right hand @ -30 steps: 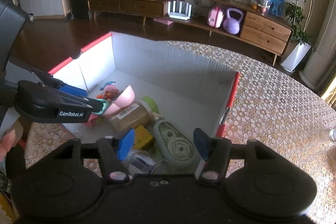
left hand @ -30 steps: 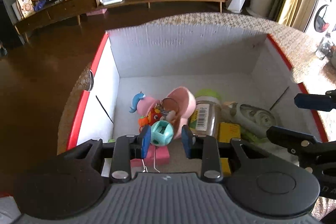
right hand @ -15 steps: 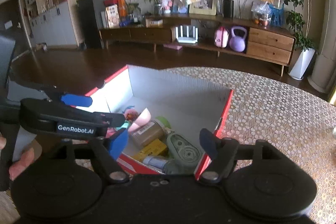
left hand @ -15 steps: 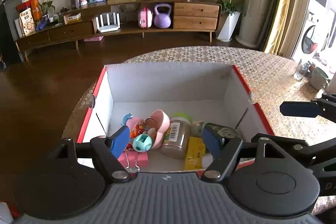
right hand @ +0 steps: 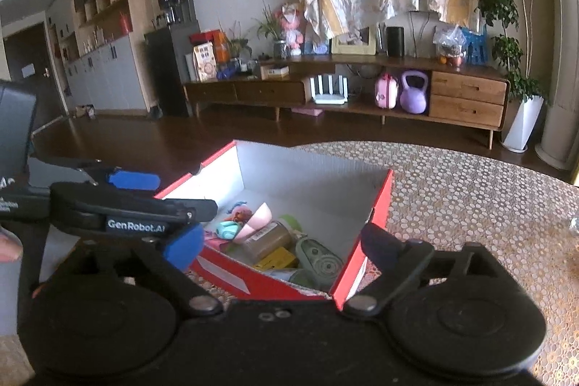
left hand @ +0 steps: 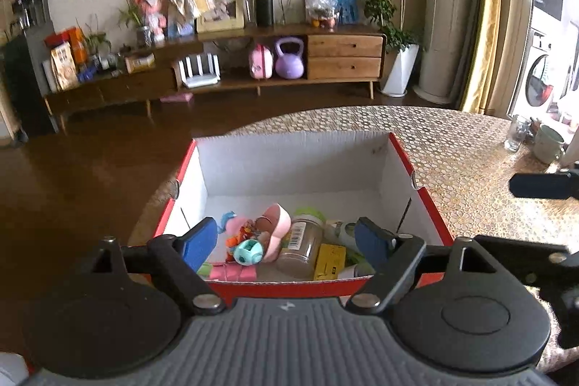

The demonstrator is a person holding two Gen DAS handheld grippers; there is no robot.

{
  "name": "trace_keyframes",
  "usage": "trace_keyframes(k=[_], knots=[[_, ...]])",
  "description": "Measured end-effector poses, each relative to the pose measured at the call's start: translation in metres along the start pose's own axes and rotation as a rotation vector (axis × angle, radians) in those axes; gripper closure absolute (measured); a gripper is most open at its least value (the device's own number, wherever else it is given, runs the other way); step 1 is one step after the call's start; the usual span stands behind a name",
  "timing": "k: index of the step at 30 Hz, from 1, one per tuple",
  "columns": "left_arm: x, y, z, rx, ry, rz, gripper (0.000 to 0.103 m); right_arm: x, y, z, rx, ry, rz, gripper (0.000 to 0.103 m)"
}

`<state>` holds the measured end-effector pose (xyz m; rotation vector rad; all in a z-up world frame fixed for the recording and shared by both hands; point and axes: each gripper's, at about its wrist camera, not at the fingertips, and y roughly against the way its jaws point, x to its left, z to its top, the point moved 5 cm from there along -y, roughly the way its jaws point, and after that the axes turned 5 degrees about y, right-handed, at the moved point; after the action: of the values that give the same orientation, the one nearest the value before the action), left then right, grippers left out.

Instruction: Organize rigid objects

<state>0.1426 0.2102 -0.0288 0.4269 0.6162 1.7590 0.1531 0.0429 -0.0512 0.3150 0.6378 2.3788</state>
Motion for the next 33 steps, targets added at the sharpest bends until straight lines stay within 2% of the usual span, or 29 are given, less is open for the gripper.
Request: trace_keyframes(k=[2, 13, 21, 27, 33], knots=[[-0.003, 0.005, -0.002, -0.009, -0.011, 0.004, 0.016, -0.001, 0.007, -0.001, -0.022, 0.003, -0.001, 0.002], [-0.013, 0.027, -0.011, -0.057, -0.016, 0.038, 0.006, -0.003, 0.034, -0.003, -0.092, 0.019, -0.001, 0.0], [-0.025, 0.041, -0.015, -0.087, -0.056, 0.049, 0.006, -0.005, 0.037, -0.009, -0.085, 0.013, -0.002, 0.0], [-0.025, 0.044, -0.017, -0.068, -0.029, 0.012, 0.006, -0.003, 0.038, -0.011, -0.085, 0.01, -0.001, 0.0], [-0.027, 0.042, -0.019, -0.062, -0.04, 0.011, 0.006, -0.002, 0.038, -0.015, -0.084, 0.005, -0.004, 0.0]])
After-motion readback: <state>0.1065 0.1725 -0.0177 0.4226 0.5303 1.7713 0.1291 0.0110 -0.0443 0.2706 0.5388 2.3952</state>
